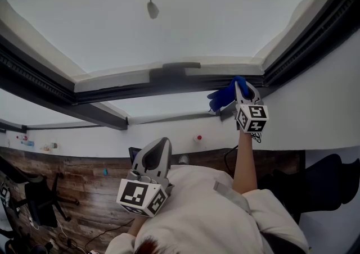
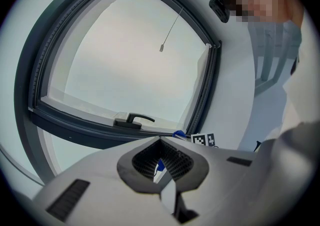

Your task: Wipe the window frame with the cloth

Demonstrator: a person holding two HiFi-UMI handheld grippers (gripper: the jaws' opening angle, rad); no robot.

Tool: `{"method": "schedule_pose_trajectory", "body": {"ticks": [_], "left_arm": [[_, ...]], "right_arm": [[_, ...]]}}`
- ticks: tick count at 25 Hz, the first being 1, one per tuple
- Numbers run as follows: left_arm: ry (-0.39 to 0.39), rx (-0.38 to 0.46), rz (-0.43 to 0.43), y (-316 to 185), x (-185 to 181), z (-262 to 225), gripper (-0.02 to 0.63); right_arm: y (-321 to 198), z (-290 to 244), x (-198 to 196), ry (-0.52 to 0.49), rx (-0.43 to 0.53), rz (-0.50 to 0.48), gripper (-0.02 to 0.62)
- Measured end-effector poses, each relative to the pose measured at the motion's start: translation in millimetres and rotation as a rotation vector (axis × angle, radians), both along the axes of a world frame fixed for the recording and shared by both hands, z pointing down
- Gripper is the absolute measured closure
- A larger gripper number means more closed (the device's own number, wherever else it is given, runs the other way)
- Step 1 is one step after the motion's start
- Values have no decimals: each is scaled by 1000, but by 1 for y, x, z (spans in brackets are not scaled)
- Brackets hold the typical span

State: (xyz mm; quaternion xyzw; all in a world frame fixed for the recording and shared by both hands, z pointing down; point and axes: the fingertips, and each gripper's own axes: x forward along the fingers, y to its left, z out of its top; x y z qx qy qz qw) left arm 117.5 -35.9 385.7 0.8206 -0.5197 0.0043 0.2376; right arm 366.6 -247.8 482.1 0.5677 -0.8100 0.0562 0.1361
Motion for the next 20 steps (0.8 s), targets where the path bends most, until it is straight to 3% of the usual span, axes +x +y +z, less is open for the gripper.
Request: {"method": "schedule_pose_trajectory", "body": {"ticks": [20], "left_arm": [[-2, -1, 0, -1, 2, 1, 600]], "right_arm": [[-2, 1, 17, -7, 1, 34, 545]]}}
